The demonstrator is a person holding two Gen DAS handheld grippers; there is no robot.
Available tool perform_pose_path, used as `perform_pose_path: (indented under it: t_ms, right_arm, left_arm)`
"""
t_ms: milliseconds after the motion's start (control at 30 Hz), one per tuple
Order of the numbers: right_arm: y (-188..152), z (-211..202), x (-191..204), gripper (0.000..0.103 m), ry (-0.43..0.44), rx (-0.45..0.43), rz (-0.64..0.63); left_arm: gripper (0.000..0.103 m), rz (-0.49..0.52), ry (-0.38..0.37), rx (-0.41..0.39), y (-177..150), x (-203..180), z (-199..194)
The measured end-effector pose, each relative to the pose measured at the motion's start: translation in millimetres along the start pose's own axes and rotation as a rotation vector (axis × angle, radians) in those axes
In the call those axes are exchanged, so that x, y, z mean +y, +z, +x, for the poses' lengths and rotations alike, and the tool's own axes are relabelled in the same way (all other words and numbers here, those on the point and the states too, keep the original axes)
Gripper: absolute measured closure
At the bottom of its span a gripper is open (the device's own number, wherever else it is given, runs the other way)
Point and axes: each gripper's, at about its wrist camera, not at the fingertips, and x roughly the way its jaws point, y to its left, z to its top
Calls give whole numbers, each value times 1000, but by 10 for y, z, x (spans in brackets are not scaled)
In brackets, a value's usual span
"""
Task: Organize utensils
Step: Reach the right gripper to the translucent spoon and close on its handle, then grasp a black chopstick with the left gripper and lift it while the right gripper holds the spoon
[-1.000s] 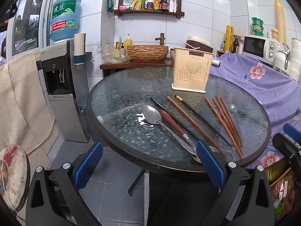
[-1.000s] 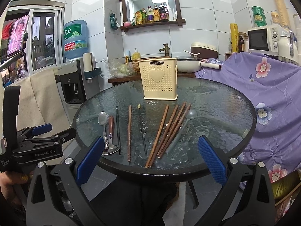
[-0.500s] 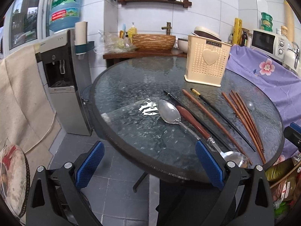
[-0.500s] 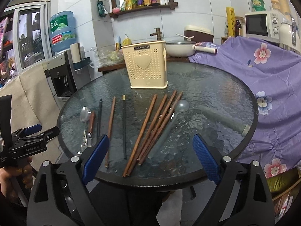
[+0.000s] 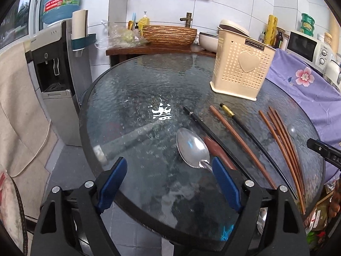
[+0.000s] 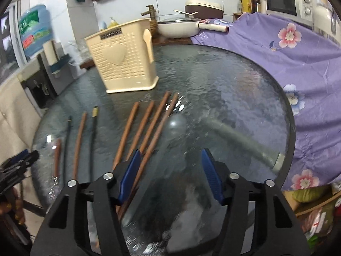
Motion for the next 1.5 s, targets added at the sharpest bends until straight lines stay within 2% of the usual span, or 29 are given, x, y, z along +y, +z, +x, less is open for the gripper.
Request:
perform_pose_path:
  t_ms: [167,300,500,667,800,900,1000,1100,1267,1500]
  right_arm:
    - [78,214,65,50,-45,42,-43]
    - [106,345,58,54,-88,75,-60]
    - [147,445,55,56,-67,111,-54]
    - [213,535,84,60,-69,120,-55]
    - [243,567,81,61,-69,121,-55]
    - [273,596,89,62,-69,123,-58]
    - [291,611,96,66,-65,124,-64]
    - [307,626,100,67,-62,123,-66]
    - [328,648,91,67,-56,127,-71]
    - [354,680,98,67,-48,126,-82]
  left_arm:
    - [31,5,9,24,55,36,111]
    - [32,12,18,34,70,51,146]
    - [32,11,12,41,116,49,173]
    - [32,49,8,25,214,-52,190]
    - [37,69,-3,30,341,-105,256]
    - [46,68,-32,52,489,-139,351]
    - [51,81,-81,112,675,-219,515]
    - [54,112,-69,165,777,-329,684]
    - [61,90,-109,275,785,-388,915]
    - [74,110,-54,291,800,-443,1035]
